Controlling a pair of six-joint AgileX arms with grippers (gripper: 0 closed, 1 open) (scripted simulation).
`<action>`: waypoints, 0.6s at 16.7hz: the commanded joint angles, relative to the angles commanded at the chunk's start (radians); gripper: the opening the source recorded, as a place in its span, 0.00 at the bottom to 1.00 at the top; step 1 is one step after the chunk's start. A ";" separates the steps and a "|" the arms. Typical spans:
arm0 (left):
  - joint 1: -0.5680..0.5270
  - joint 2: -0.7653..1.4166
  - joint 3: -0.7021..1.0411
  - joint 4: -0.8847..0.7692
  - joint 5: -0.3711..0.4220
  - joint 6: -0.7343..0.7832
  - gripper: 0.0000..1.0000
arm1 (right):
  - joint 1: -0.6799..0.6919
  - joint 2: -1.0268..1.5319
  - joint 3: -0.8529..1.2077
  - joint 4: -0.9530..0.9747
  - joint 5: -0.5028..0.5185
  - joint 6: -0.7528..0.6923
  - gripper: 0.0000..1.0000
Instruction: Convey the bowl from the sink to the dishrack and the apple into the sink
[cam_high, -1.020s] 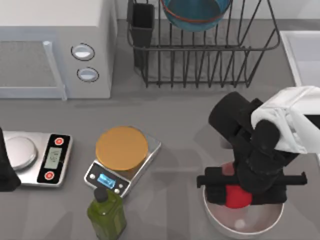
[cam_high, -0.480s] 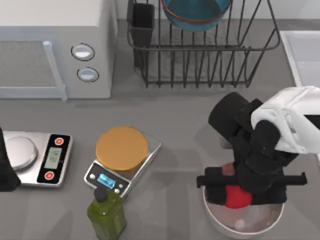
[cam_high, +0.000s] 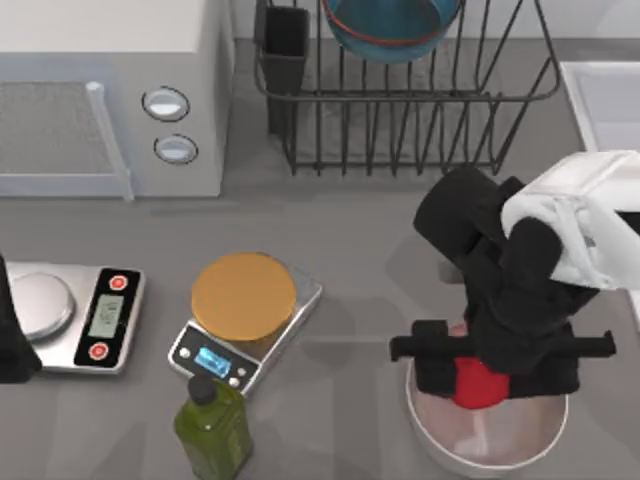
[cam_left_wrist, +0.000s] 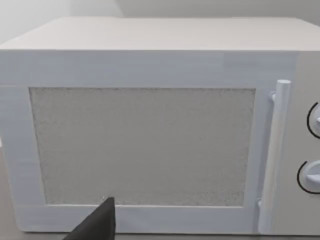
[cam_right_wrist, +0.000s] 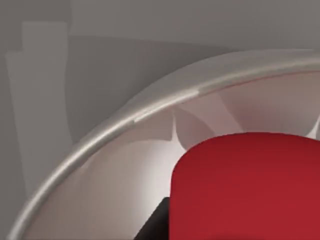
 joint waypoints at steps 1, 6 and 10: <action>0.000 0.000 0.000 0.000 0.000 0.000 1.00 | 0.001 -0.011 0.027 -0.042 0.000 -0.001 0.00; 0.000 0.000 0.000 0.000 0.000 0.000 1.00 | -0.002 -0.084 0.178 -0.280 0.001 -0.005 0.00; 0.000 0.000 0.000 0.000 0.000 0.000 1.00 | -0.004 -0.107 0.216 -0.333 0.001 -0.007 0.00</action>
